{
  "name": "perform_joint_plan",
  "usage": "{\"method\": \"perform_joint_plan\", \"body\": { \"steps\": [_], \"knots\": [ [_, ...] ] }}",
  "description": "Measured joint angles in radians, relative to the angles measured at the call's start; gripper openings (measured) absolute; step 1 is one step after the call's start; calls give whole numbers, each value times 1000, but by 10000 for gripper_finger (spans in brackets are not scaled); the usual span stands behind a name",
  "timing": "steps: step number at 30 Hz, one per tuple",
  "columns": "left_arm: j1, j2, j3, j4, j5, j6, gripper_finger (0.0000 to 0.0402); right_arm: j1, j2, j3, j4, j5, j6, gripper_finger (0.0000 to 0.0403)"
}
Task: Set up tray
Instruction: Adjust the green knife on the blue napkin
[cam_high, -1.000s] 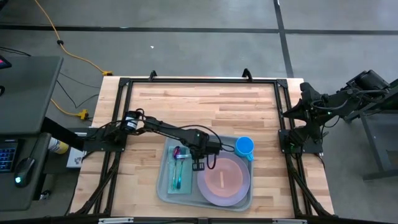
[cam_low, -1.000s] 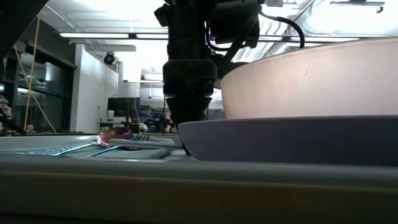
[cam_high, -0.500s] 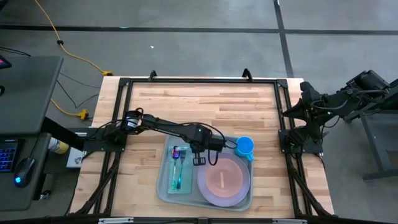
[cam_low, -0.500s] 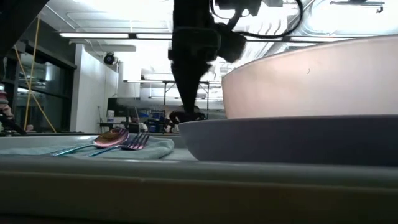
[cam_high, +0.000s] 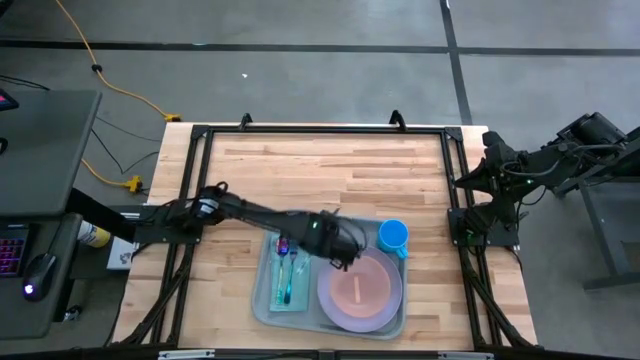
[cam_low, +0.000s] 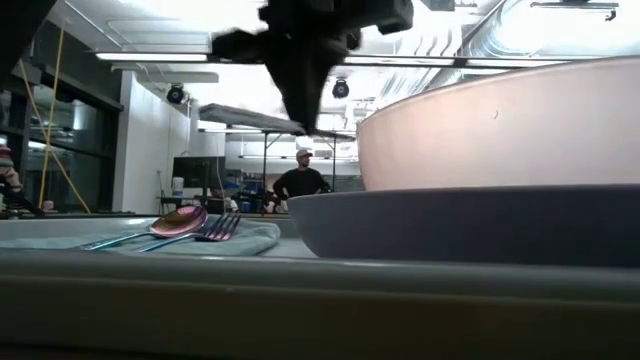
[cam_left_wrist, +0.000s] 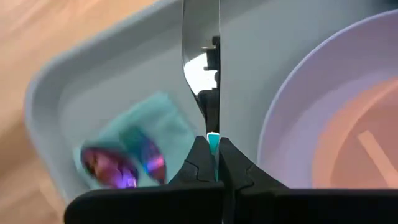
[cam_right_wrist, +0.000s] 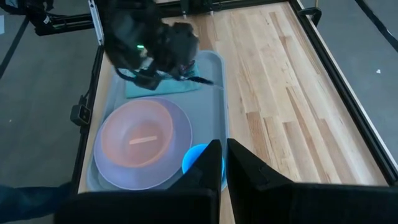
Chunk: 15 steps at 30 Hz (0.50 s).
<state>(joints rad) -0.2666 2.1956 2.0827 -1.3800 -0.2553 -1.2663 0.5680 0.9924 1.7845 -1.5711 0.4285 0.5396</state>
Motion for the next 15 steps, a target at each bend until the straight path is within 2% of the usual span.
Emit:
{"method": "perform_joint_plan", "body": {
  "steps": [5,8,15],
  "knots": [
    [-120,0,0,-148,-31,-348,14,0,0,0,0,-17,-17,0],
    [-165,0,0,-160,37,-380,14,0,0,0,0,-17,-25,0],
    [-156,62,-1,-100,23,-384,14,0,0,0,0,-17,-32,0]
  ]
}}
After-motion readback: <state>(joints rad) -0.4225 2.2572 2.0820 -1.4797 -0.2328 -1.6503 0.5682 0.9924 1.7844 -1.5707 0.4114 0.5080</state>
